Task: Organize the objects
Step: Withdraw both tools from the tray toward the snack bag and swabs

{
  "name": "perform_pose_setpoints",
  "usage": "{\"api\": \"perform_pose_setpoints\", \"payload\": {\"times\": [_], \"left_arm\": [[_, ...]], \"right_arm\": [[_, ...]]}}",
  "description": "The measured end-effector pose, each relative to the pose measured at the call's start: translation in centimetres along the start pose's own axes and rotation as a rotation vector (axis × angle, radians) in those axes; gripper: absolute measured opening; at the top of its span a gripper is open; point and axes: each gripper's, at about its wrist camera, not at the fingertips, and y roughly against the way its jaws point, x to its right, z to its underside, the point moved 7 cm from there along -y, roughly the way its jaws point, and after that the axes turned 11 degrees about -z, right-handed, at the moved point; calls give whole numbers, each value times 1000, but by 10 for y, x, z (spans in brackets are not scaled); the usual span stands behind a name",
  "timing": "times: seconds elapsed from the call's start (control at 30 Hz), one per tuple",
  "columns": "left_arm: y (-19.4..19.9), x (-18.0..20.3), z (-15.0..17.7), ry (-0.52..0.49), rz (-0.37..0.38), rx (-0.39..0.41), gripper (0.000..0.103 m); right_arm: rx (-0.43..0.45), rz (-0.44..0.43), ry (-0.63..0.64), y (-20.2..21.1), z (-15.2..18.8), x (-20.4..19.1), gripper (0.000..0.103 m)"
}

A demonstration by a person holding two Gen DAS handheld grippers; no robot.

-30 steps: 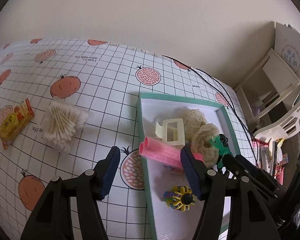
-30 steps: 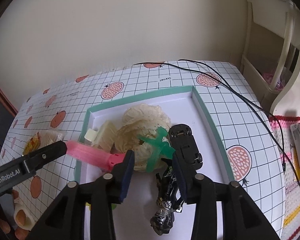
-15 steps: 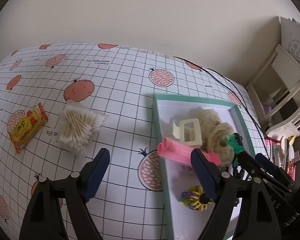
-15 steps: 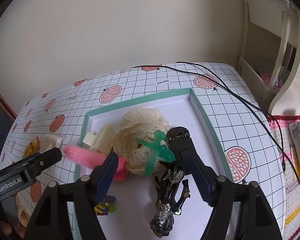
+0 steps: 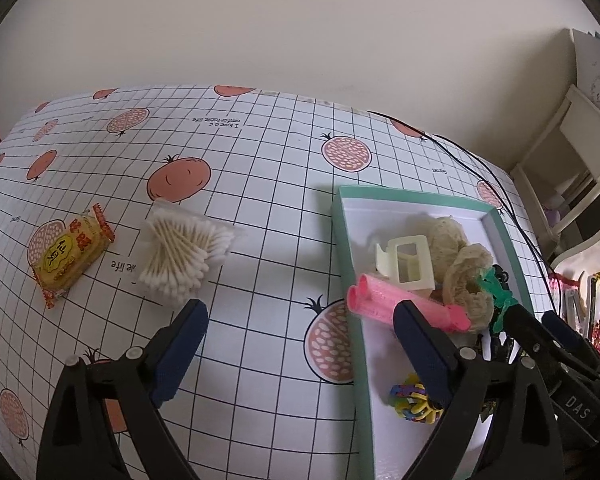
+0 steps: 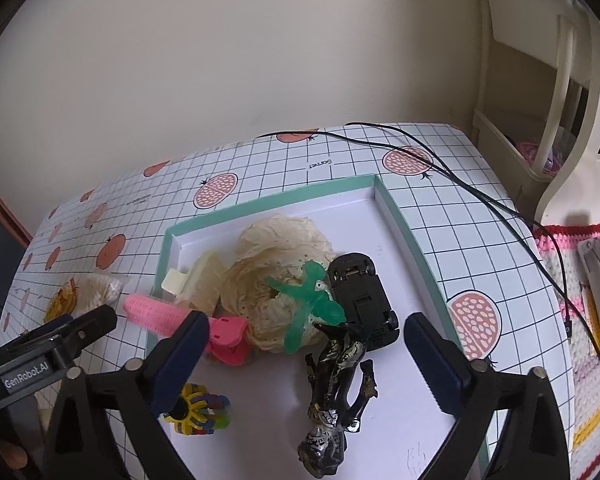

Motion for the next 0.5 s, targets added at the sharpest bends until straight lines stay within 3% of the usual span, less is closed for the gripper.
{"api": "perform_pose_setpoints", "payload": {"times": [0.5], "left_arm": [[-3,-24,-5,31,-3,6,95]], "right_arm": [[18,18,10,-1,-8,-19,103]]}}
